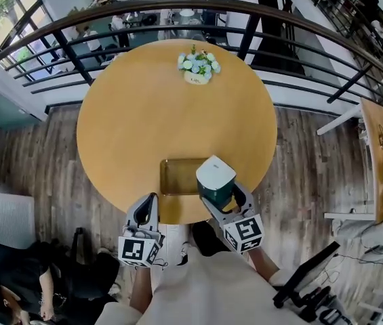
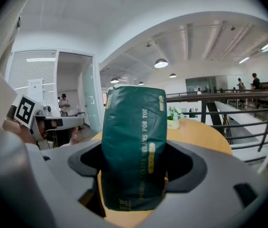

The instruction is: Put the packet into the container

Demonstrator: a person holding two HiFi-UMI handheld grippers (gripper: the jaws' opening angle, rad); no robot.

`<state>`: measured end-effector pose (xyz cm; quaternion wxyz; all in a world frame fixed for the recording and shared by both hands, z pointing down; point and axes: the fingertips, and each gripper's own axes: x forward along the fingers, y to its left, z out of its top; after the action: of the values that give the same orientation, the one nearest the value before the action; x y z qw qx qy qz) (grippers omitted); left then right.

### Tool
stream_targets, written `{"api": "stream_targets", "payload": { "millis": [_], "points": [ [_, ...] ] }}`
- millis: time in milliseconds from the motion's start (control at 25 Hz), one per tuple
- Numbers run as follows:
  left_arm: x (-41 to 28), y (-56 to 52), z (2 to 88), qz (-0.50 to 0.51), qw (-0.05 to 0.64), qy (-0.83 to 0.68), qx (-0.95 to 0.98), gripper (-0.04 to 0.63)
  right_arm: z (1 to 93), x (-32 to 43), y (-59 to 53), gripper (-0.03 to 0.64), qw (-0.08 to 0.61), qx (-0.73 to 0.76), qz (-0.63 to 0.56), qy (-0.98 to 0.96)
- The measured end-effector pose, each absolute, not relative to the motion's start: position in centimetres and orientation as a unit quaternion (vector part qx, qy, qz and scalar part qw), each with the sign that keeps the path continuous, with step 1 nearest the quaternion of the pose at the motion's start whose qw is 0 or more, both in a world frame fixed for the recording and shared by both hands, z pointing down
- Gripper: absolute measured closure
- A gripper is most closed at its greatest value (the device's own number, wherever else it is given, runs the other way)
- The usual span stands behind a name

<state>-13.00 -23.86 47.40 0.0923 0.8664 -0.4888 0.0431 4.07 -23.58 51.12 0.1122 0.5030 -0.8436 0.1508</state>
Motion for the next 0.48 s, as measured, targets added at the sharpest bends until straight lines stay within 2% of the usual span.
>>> {"api": "stream_targets", "payload": {
  "millis": [480],
  "points": [
    [-12.1, -24.8, 51.4, 0.066, 0.141, -0.483, 0.862, 0.591, 53.9, 5.4, -24.4, 0.229, 0.144, 0.501, 0.173, -0.836]
  ]
}}
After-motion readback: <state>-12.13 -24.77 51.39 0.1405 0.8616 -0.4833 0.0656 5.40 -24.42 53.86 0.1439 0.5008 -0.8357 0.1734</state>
